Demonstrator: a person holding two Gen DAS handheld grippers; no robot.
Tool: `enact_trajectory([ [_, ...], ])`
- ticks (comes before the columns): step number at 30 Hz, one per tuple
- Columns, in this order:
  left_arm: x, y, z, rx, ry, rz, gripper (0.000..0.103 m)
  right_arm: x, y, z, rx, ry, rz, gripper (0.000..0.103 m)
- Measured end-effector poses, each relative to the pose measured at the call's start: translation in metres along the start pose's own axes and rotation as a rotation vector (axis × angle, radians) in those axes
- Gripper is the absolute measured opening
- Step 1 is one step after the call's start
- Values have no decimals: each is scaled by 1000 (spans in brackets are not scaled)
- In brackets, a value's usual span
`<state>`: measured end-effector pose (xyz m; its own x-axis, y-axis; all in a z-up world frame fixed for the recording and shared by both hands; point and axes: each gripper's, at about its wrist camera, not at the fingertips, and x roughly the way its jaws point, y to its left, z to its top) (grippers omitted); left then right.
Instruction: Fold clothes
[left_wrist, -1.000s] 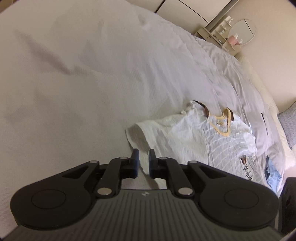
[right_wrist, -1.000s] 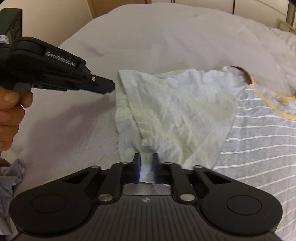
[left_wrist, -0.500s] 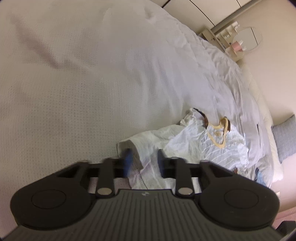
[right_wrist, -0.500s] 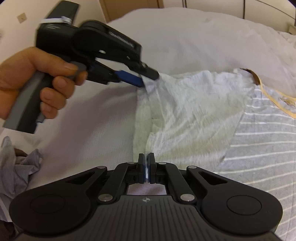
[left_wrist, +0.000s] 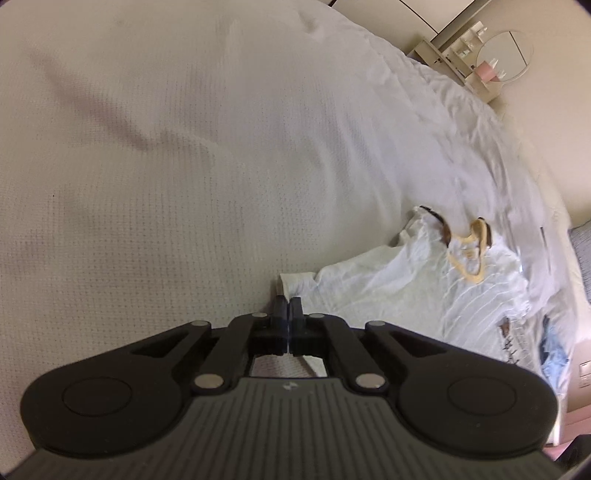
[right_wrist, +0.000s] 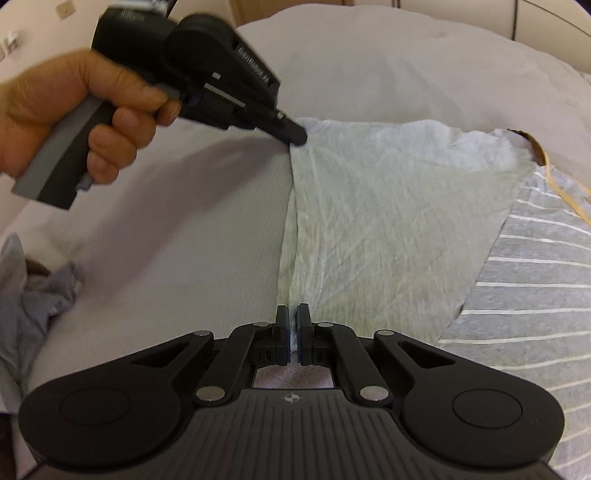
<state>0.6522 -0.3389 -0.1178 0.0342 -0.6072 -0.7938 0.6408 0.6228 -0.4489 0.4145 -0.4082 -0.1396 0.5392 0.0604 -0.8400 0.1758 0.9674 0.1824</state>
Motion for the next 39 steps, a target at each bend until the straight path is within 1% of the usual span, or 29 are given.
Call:
enact_trajectory([
  [2, -4, -2, -4, 7, -11, 18, 5, -4, -2, -3, -10, 0, 11, 16],
  [3, -6, -3, -6, 11, -16, 30, 7, -9, -3, -6, -3, 7, 12, 23],
  [4, -11, -3, -9, 8, -23, 41, 10, -14, -4, -8, 3, 14, 13, 27],
  [6, -20, -2, -16, -4, -37, 64, 17, -24, -7, -17, 33, 30, 17, 27],
  [7, -25, -3, -20, -5, -41, 79, 20, -28, -9, -23, 50, 32, 18, 29],
  [9, -38, -7, -31, -6, -54, 103, 22, -47, -16, -39, 78, 38, 9, 33],
  [12, -52, -22, -54, 15, -44, 111, 22, -77, -31, -66, 135, 51, -13, 37],
  [15, -60, -49, -83, 106, -13, 122, 23, -116, -44, -105, 228, 65, -48, 39],
  [16, -62, -60, -93, 135, -1, 117, 24, -125, -48, -118, 263, 79, -68, 41],
  [20, -66, -104, -132, 221, 47, 87, 25, -158, -69, -171, 400, 134, -146, 42],
  [24, -70, -147, -172, 294, 94, 59, 26, -199, -81, -221, 482, 163, -200, 43],
  [27, -75, -180, -202, 360, 123, 41, 27, -231, -88, -254, 508, 167, -239, 45],
  [28, -78, -192, -213, 393, 127, 38, 30, -246, -91, -269, 516, 165, -253, 47],
  [30, -83, -214, -236, 460, 132, 36, 33, -267, -100, -289, 532, 160, -287, 48],
  [34, -80, -255, -285, 570, 160, 32, 34, -311, -130, -331, 553, 126, -351, 52],
  [37, -72, -285, -320, 638, 202, 28, 35, -332, -163, -358, 548, 108, -360, 53],
  [39, -68, -302, -340, 665, 233, 27, 35, -343, -186, -370, 549, 73, -338, 53],
])
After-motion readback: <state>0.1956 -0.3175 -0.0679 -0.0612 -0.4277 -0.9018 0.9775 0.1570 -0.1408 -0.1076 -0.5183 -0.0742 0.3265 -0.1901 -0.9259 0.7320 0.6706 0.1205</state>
